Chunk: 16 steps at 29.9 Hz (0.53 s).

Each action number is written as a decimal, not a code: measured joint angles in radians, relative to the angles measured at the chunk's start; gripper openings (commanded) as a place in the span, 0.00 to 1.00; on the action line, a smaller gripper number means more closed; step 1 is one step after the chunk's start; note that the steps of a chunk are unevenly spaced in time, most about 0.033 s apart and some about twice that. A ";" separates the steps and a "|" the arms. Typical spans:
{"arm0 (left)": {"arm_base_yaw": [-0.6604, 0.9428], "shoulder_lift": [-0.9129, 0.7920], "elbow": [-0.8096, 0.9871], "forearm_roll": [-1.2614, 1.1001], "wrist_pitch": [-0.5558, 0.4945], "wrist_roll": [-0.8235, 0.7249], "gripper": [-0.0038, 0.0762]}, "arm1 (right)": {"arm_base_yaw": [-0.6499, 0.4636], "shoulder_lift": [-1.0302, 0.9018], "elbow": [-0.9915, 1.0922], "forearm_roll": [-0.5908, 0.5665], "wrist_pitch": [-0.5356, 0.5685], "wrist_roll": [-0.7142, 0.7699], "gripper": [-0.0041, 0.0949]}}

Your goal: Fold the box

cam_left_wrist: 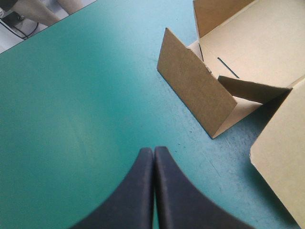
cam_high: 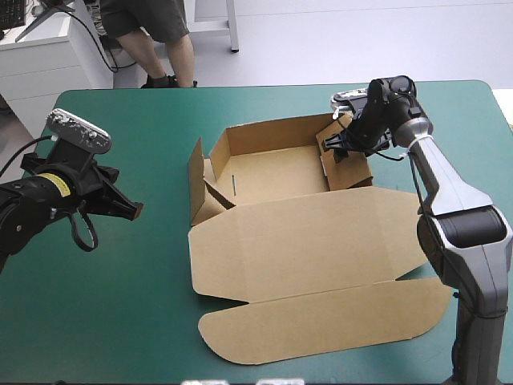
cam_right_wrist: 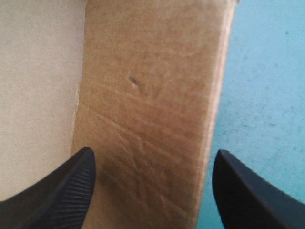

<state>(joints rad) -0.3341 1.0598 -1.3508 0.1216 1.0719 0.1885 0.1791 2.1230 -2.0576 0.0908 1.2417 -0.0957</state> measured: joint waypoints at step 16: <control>0.000 0.000 0.000 0.001 0.000 0.000 0.04 | -0.005 0.038 0.000 0.002 -0.009 -0.004 0.02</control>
<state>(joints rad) -0.3341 1.0598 -1.3508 0.1225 1.0719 0.1885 0.1739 2.1607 -2.0576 0.0923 1.2330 -0.1002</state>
